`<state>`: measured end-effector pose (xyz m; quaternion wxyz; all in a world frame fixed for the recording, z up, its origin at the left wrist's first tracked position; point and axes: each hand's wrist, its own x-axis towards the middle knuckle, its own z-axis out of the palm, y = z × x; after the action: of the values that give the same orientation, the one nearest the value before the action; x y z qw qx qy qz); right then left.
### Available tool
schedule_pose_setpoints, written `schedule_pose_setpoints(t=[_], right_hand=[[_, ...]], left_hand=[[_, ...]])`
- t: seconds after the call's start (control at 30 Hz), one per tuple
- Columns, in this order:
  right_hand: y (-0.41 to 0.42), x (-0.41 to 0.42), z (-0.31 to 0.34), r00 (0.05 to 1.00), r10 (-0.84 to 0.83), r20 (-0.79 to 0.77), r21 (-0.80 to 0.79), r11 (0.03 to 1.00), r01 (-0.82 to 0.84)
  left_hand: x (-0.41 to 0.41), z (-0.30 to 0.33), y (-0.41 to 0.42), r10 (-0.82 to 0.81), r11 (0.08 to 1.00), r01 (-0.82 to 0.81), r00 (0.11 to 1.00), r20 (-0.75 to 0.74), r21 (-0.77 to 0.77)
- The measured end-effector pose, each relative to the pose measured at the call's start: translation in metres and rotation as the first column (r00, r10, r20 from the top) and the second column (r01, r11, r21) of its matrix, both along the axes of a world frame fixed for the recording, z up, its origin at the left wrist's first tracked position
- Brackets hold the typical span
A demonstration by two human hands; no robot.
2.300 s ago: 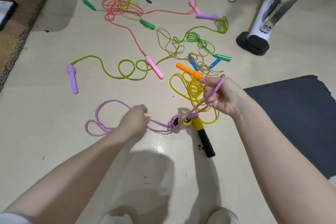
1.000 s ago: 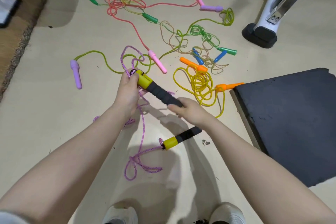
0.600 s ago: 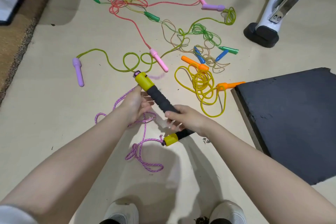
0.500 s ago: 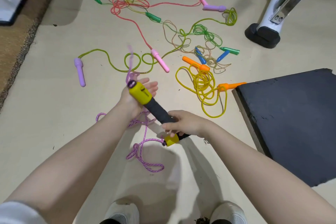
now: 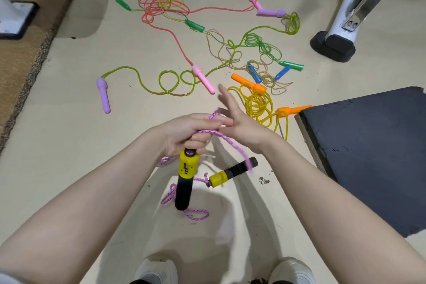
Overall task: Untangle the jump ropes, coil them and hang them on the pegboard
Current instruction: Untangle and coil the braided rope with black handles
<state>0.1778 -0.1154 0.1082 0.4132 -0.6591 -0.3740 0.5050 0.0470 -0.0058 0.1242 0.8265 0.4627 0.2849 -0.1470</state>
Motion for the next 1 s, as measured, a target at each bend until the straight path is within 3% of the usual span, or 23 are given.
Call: schedule_pose_setpoints(t=[0.07,0.17,0.23,0.3,0.37,0.43,0.5,0.57,0.63,0.7,0.8,0.87,0.93,1.0], right_hand=[[0.006,-0.003,0.007,0.994,0.051,-0.099,0.051,0.998,-0.046],[0.004,0.002,0.005,0.994,-0.052,-0.101,0.061,0.996,0.058],[-0.003,0.014,0.002,0.987,-0.132,-0.095,0.042,0.990,0.137],[-0.010,0.025,0.006,0.953,-0.172,-0.249,0.048,0.981,0.190],[-0.011,0.029,0.009,0.909,-0.226,-0.351,0.035,0.967,0.254],[-0.007,0.025,0.004,0.933,-0.279,-0.226,0.023,0.956,0.292],[-0.004,0.017,-0.004,0.964,-0.265,0.032,0.014,0.964,0.265],[-0.004,0.009,-0.011,0.961,-0.111,0.254,-0.028,0.992,0.122],[-0.007,0.001,-0.009,0.885,0.181,0.428,-0.154,0.980,-0.126],[-0.009,-0.006,0.002,0.796,0.431,0.424,-0.296,0.897,-0.328],[-0.009,-0.013,0.024,0.682,0.625,0.381,-0.391,0.777,-0.494],[-0.004,-0.012,0.036,0.634,0.620,0.462,-0.315,0.783,-0.536],[0.003,-0.008,0.045,0.735,0.457,0.500,-0.121,0.878,-0.463],[0.008,0.001,0.046,0.866,0.171,0.470,0.092,0.966,-0.241]], left_hand=[[-0.002,0.004,-0.002,0.001,0.999,0.002,0.997,0.071,-0.045],[-0.005,0.005,0.007,0.058,0.996,-0.052,0.995,0.085,-0.079],[-0.007,0.005,0.012,0.040,0.999,-0.041,0.997,0.065,0.014],[-0.008,0.002,0.011,-0.032,0.989,0.024,0.998,0.053,0.144],[-0.007,-0.003,0.008,-0.067,0.982,0.059,0.997,0.039,0.178],[-0.004,-0.004,0.004,-0.046,0.996,0.037,0.993,0.107,0.084],[-0.001,-0.002,0.002,0.037,0.993,-0.011,0.971,0.236,-0.114],[-0.001,0.003,0.004,0.146,0.969,-0.066,0.932,0.333,-0.238],[0.001,0.000,0.004,0.283,0.948,-0.219,0.911,0.300,-0.230],[0.005,-0.010,0.006,0.463,0.882,-0.426,0.863,0.202,-0.204],[0.000,-0.031,0.017,0.617,0.787,-0.614,0.781,0.094,-0.065],[-0.008,-0.040,0.020,0.591,0.804,-0.592,0.806,0.041,0.056],[-0.013,-0.035,0.013,0.464,0.882,-0.463,0.886,0.004,0.091],[-0.012,-0.022,0.004,0.256,0.963,-0.255,0.967,0.000,0.084]])
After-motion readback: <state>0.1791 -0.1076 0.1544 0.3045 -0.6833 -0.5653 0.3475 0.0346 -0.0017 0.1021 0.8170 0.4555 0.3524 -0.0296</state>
